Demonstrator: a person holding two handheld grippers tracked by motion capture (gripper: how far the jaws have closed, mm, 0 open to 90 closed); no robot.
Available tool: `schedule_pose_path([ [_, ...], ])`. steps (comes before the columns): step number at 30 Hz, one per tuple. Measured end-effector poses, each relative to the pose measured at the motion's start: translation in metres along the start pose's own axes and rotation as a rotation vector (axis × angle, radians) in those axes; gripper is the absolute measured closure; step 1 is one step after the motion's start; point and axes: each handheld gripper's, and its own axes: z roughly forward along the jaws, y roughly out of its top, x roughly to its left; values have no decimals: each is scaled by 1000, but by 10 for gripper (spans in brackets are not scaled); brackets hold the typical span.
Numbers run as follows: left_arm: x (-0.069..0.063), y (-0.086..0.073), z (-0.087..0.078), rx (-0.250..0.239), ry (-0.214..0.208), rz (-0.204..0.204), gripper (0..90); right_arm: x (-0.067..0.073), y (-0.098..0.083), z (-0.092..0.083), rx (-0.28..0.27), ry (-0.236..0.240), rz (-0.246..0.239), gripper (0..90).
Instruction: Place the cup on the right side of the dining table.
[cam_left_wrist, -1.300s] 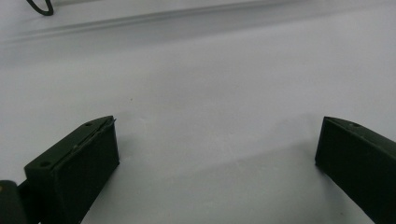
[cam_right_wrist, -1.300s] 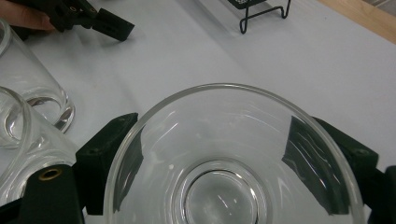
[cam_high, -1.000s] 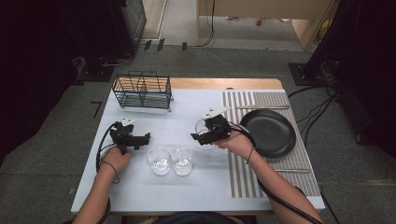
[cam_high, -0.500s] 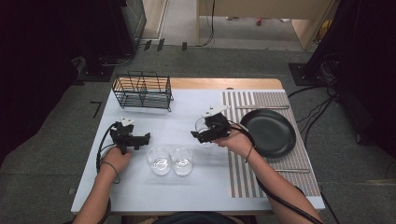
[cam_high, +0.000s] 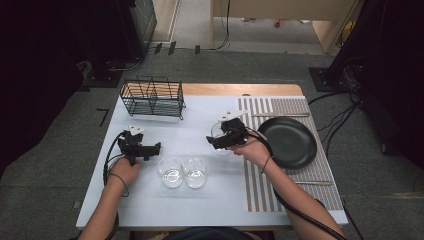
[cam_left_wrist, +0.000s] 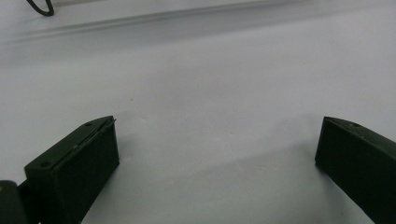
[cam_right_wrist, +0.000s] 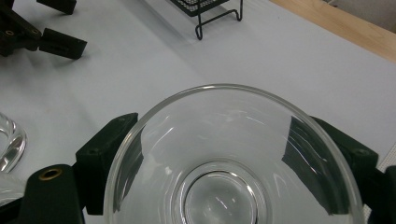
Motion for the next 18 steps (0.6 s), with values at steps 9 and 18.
schedule_pose_path([
  [9, 0, 0, 0, 0, 0, 0, 0, -6, 0, 1, -7, -17, 29, 180],
  [18, 0, 0, 0, 0, 0, 0, 0, -11, 1, 1, -17, -37, 42, 180],
])
